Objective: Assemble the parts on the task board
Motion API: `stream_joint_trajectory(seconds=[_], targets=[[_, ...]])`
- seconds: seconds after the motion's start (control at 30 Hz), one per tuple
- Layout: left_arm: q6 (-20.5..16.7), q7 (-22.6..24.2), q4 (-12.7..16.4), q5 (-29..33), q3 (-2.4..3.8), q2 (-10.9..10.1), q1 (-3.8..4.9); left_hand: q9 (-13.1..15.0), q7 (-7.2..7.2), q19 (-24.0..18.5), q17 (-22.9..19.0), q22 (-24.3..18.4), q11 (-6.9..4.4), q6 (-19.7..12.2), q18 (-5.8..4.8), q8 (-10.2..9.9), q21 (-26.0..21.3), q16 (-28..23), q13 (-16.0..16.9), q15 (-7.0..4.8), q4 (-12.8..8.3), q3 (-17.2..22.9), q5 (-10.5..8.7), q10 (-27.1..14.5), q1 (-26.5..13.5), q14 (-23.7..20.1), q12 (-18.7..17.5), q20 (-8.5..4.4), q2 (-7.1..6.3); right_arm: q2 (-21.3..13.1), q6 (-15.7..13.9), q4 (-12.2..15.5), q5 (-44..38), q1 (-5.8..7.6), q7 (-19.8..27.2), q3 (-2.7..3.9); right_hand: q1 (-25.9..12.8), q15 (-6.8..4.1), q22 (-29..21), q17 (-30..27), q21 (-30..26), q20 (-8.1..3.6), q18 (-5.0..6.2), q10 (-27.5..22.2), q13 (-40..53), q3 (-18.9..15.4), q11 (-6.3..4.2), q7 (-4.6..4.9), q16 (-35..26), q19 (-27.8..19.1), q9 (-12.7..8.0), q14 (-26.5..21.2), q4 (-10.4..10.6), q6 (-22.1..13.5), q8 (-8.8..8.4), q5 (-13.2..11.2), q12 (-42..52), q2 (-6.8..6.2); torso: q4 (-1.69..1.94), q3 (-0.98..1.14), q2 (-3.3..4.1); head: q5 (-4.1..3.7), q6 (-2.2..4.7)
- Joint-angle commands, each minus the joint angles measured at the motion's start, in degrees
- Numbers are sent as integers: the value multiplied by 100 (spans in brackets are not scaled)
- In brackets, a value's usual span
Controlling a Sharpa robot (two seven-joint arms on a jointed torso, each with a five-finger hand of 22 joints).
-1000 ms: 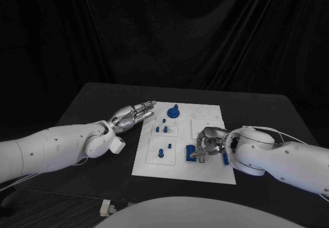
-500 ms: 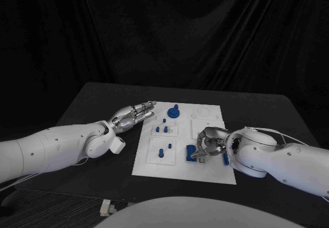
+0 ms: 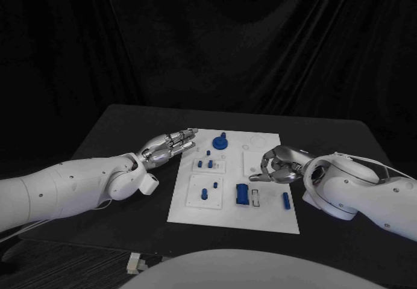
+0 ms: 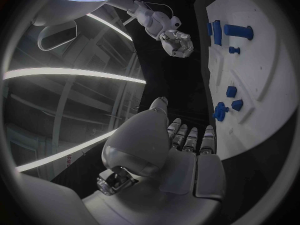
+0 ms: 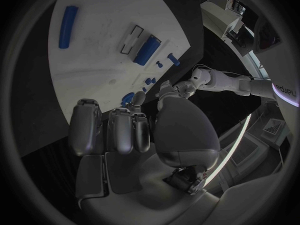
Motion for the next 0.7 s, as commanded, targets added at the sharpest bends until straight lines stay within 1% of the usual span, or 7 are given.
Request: stream_joint_trajectory(seconds=[0.03, 0.3, 0.37, 0.47, 0.53, 0.6, 0.7], targets=[[54, 118, 6, 35, 6, 4, -8, 7, 24, -2, -8, 11, 29, -5, 54, 25, 22, -39, 6, 44, -1, 25, 37, 12, 16, 9, 28, 51, 35, -86, -310, 47, 292, 74, 107, 0, -73, -40, 1063, -5, 33, -39, -19, 599, 1510, 2, -45, -23, 29, 183, -11, 321, 23, 10, -28, -36, 20, 4, -1, 0, -3, 2, 0], [41, 113, 7, 35, 6, -2, -9, 8, 24, -1, -8, 11, 29, -3, 53, 26, 22, -39, 6, 46, -2, 26, 38, 13, 17, 9, 31, 52, 34, -414, -129, 94, 668, 209, -155, 0, -176, -28, 1063, -14, 41, -25, -19, 599, 1510, 149, -33, -13, 30, 181, -164, 317, -31, 118, -223, 230, 20, 500, 0, 0, 0, -9, 0], [36, 113, 7, 35, 6, -5, -9, 8, 24, -1, -8, 11, 29, -3, 53, 26, 22, -39, 6, 46, -2, 26, 38, 13, 17, 9, 31, 52, 34, -483, 56, 94, 697, 224, -339, -1, 72, -12, 1061, -58, 40, -26, -17, 599, 1510, 178, -17, 19, 12, 177, -542, 309, -118, 319, -670, 865, 20, 645, 1, -1, -1, -10, 0], [31, 111, 6, 35, 6, -7, -9, 8, 24, -1, -8, 11, 29, -3, 53, 26, 22, -39, 6, 46, -2, 26, 38, 13, 17, 9, 31, 52, 34, -577, 607, 78, 670, 244, -759, -1, 218, 7, 1057, -106, 28, -4, -15, 599, 1510, 164, 7, 45, -9, 171, -878, 301, -142, 495, -1057, 1149, 20, 709, 2, 0, 0, -19, 0], [25, 110, 6, 35, 6, -8, -9, 8, 24, -1, -8, 11, 29, -3, 53, 26, 22, -39, 6, 46, -2, 26, 38, 13, 17, 9, 31, 52, 34, -625, 1053, 60, 574, 254, -983, -1, 317, 121, 1029, -260, -60, 74, -2, 599, 1510, 141, 151, 234, -80, 142, -1844, 276, -95, 580, -2203, 1460, 20, 771, 1, 0, 0, -24, 0], [20, 109, 5, 35, 6, -8, -9, 9, 23, 0, -7, 12, 28, 8, 52, 27, 23, -38, 7, 48, -3, 28, 38, 15, 17, 11, 35, 54, 33, -656, 1418, 43, 443, 260, -1135, -1, 385, 219, 1024, -294, -80, 147, 7, 599, 1510, 136, 274, 301, -95, 138, -2435, 274, -129, 882, -2749, 1502, 20, 799, 2, 1, 1, -32, 0], [16, 106, 3, 35, 6, -5, -10, 9, 23, 0, -7, 12, 28, 8, 52, 27, 23, -38, 7, 48, -3, 28, 38, 15, 17, 11, 35, 54, 33, -676, 1881, 16, 118, 266, -1301, -1, 462, 252, 1024, -308, -81, 218, 2, 599, 1510, 132, 327, 409, -98, 140, -2939, 273, -203, 949, -3272, 1506, 20, 812, 1, 0, 3, -66, 0]])
